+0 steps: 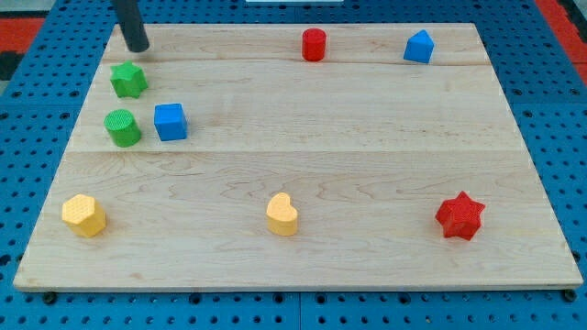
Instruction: Push the green star towards the green circle and blue cube
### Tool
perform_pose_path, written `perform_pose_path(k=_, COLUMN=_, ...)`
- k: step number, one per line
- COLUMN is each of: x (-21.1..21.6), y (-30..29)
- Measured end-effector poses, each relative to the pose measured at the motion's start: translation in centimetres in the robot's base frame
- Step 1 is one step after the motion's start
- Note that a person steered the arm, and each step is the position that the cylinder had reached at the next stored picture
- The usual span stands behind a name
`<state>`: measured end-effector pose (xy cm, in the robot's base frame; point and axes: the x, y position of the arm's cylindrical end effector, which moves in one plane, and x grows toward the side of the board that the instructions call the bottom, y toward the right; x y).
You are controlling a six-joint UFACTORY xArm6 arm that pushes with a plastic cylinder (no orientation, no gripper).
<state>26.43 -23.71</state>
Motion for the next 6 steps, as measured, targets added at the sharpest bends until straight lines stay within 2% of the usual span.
perform_pose_path(k=1, x=2.6, y=-0.1)
perform_pose_path(k=3, x=7.3, y=5.9)
perform_pose_path(k=4, x=3.4, y=10.3)
perform_pose_path(k=5, x=1.0, y=5.3)
perform_pose_path(k=6, x=0.6, y=-0.6)
